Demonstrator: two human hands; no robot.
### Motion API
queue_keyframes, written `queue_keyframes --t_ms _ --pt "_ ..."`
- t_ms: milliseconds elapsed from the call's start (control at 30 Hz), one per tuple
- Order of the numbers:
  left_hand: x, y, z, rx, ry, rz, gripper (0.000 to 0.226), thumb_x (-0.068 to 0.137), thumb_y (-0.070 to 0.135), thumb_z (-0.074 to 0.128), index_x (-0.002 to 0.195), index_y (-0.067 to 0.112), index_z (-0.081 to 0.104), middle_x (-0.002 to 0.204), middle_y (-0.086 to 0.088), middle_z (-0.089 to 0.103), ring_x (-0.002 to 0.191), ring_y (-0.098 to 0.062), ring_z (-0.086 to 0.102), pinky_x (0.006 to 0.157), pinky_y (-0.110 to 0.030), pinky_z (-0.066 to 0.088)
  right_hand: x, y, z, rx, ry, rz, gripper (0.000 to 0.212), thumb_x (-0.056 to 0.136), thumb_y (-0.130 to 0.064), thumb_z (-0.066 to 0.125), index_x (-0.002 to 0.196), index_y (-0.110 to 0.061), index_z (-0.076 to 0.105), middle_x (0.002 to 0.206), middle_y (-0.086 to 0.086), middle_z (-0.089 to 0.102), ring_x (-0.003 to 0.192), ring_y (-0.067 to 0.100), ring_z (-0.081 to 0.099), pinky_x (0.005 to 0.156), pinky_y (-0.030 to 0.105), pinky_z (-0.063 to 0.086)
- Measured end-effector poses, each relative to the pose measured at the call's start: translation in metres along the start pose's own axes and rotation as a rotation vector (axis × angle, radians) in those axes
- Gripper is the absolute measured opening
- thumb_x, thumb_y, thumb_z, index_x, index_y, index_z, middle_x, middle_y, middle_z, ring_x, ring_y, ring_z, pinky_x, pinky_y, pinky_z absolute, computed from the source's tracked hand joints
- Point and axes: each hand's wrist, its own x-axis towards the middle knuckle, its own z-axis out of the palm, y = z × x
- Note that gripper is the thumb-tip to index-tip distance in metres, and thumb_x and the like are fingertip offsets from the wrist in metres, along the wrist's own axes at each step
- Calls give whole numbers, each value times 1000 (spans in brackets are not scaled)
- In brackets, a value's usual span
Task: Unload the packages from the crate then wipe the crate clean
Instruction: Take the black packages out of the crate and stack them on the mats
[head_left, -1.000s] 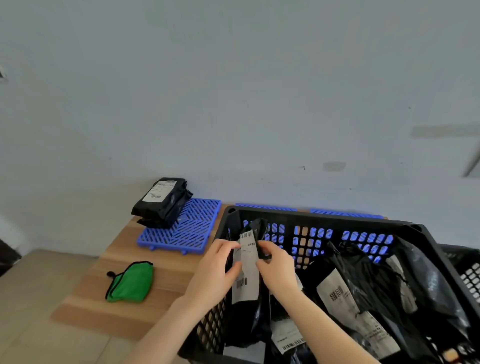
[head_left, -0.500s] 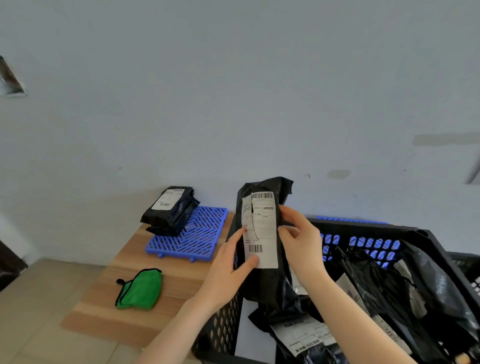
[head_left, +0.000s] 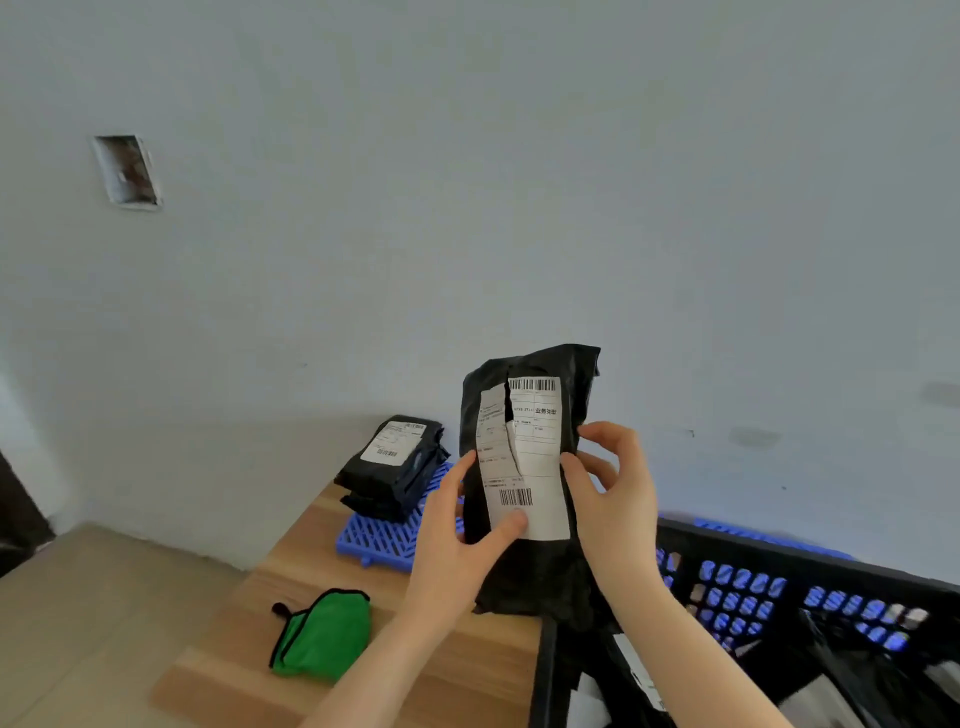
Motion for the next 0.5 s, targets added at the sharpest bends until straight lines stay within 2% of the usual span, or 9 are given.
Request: queue_keyframes --t_ms 33,100,200,267,333,400,433,500 --pt "3 -3 -11 19 25 2 75 70 57 75 130 64 29 130 35 37 123 10 37 105 -32 41 0 0 14 -22 -14 -14 21 90 -17 64 100 -32 54 110 -16 57 98 1 61 58 11 52" --pt "11 -11 -35 88 69 9 80 68 61 73 133 62 28 129 27 38 125 3 37 107 -35 41 -1 0 44 -78 -60 -43 14 89 -21 65 97 -31 59 110 -16 55 102 1 58 61 9 51" --pt "24 -25 -73 181 130 24 80 72 54 76 134 60 25 127 21 39 123 1 37 93 -19 41 -3 6 90 -122 -133 -54 17 89 -20 65 102 -30 63 115 -16 53 108 5 56 70 16 54" --pt "33 -41 -98 230 160 21 81 73 53 76 135 58 25 124 21 36 119 3 36 82 -9 36 -6 11 120 -149 -177 -68 25 88 -19 67 108 -33 64 119 -21 51 112 5 54 81 21 55" --pt "45 -59 -120 270 194 18 82 73 51 77 140 50 29 122 18 37 118 0 38 82 -8 35 -11 18 146 -192 -253 -90 36 88 -15 67 118 -33 61 121 -30 43 117 2 48 80 8 50" --pt "55 -74 -138 304 212 14 83 74 47 78 144 42 33 120 15 39 117 -3 41 84 -8 34 -14 27 168 -235 -341 -82 49 87 -10 66 129 -33 54 131 -27 39 125 2 40 80 -2 41" --pt "58 -78 -143 315 217 10 82 75 46 78 144 40 34 119 16 40 116 -2 42 83 -6 34 -15 32 175 -256 -375 -80 56 87 -9 67 133 -34 50 138 -23 36 129 2 36 84 -1 41" --pt "67 -90 -154 330 218 11 79 76 43 78 142 38 37 119 17 41 116 -1 42 83 -6 35 -12 44 191 -320 -420 -88 67 85 -11 68 139 -40 42 147 -20 28 134 3 31 97 12 44"
